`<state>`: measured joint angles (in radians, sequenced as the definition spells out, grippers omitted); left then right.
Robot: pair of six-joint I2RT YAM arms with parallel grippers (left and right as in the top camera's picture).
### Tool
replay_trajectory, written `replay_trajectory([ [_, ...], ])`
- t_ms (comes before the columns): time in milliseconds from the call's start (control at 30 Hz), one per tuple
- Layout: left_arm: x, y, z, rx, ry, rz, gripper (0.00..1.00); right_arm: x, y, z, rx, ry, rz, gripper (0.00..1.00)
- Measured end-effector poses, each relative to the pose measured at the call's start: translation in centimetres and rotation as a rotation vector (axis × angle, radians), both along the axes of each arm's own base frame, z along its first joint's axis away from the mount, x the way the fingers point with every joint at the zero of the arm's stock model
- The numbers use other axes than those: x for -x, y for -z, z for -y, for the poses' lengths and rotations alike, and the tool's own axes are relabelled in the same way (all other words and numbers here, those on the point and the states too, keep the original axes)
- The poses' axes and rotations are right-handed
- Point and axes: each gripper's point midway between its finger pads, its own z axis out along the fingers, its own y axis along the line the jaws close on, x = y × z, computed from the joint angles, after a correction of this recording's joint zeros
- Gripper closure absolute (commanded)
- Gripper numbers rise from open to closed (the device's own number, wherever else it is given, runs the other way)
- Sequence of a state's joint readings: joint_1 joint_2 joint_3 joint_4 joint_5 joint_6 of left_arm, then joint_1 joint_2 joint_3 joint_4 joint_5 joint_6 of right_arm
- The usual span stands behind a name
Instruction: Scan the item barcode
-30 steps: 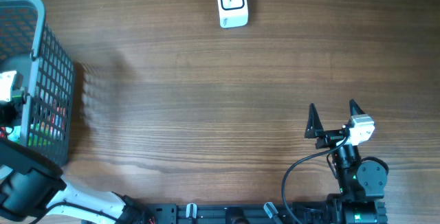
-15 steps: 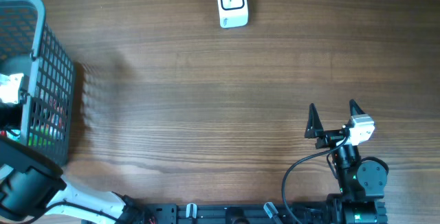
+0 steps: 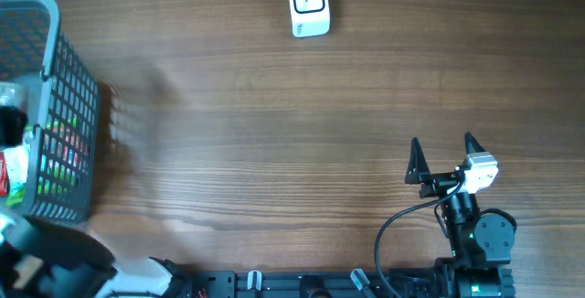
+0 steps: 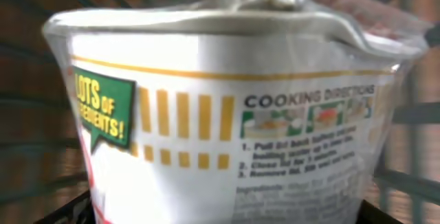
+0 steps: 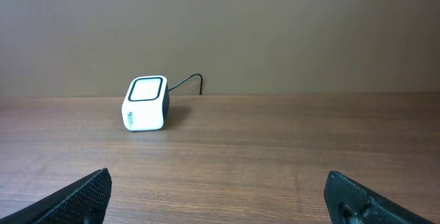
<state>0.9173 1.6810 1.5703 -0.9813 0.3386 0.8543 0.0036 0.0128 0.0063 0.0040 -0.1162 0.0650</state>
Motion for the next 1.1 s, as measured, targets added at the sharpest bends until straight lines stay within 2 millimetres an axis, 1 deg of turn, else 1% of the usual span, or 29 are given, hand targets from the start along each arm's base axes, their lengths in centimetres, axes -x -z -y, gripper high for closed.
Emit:
replay_trajectory([
  [33,0.1,-2.3,0.2,-0.046,-0.006,0.04,0.24,0.0,0.0,0.0,0.0,0.0,0.0,0.0],
  [67,0.2,-3.3,0.3,-0.065,-0.009,0.056,0.23,0.0,0.0,0.0,0.0,0.0,0.0,0.0],
  [167,0.5,-7.3,0.7,-0.137,-0.049,0.145,0.22,0.0,0.0,0.0,0.0,0.0,0.0,0.0],
  [233,0.8,-10.4,1.1,-0.189,-0.08,0.22,0.21,0.0,0.0,0.0,0.0,0.0,0.0,0.0],
  [267,1.1,-12.3,1.5,-0.206,-0.113,0.273,0.2,0.0,0.0,0.0,0.0,0.0,0.0,0.0],
  [300,1.7,-14.6,2.2,-0.248,-0.123,0.326,0.19,0.0,0.0,0.0,0.0,0.0,0.0,0.0],
  [367,2.1,-16.8,3.3,-0.26,-0.14,0.391,0.19,0.0,0.0,0.0,0.0,0.0,0.0,0.0],
  [400,2.4,-18.0,4.2,-0.258,-0.143,0.433,0.18,0.0,0.0,0.0,0.0,0.0,0.0,0.0],
  [433,3.0,-20.0,6.0,-0.241,-0.143,0.503,0.19,0.0,0.0,0.0,0.0,0.0,0.0,0.0],
  [500,3.6,-21.8,8.0,-0.214,-0.136,0.567,0.19,0.0,0.0,0.0,0.0,0.0,0.0,0.0],
  [533,4.0,-22.5,9.6,-0.182,-0.123,0.595,0.19,0.0,0.0,0.0,0.0,0.0,0.0,0.0],
  [567,4.1,-22.7,10.8,-0.158,-0.108,0.607,0.17,0.0,0.0,0.0,0.0,0.0,0.0,0.0],
  [600,4.2,-22.8,13.0,-0.106,-0.072,0.616,0.11,0.0,0.0,0.0,0.0,0.0,0.0,0.0],
  [667,4.0,-22.6,14.8,-0.065,-0.04,0.611,0.0,0.0,0.0,0.0,0.0,0.0,0.0,0.0],
  [700,3.9,-22.4,15.3,-0.054,-0.039,0.602,0.0,0.0,0.0,0.0,0.0,0.0,0.0,0.0],
  [733,3.8,-22.2,15.3,-0.064,-0.049,0.592,0.0,0.0,0.0,0.0,0.0,0.0,0.0,0.0],
  [767,3.7,-22.0,14.8,-0.077,-0.075,0.577,0.0,0.0,0.0,0.0,0.0,0.0,0.0,0.0],
  [833,3.8,-21.1,13.0,-0.109,-0.155,0.531,0.0,0.0,0.0,0.0,0.0,0.0,0.0,0.0],
  [867,3.9,-20.3,11.9,-0.123,-0.201,0.493,0.0,0.0,0.0,0.0,0.0,0.0,0.0,0.0],
  [900,3.8,-19.6,11.1,-0.126,-0.226,0.463,0.0,0.0,0.0,0.0,0.0,0.0,0.0,0.0],
  [1033,3.9,-14.6,7.8,-0.056,-0.369,0.29,0.0,0.0,0.0,0.0,0.0,0.0,0.0,0.0],
  [1100,4.4,-11.9,6.1,0.008,-0.458,0.206,0.0,0.0,0.0,0.0,0.0,0.0,0.0,0.0],
])
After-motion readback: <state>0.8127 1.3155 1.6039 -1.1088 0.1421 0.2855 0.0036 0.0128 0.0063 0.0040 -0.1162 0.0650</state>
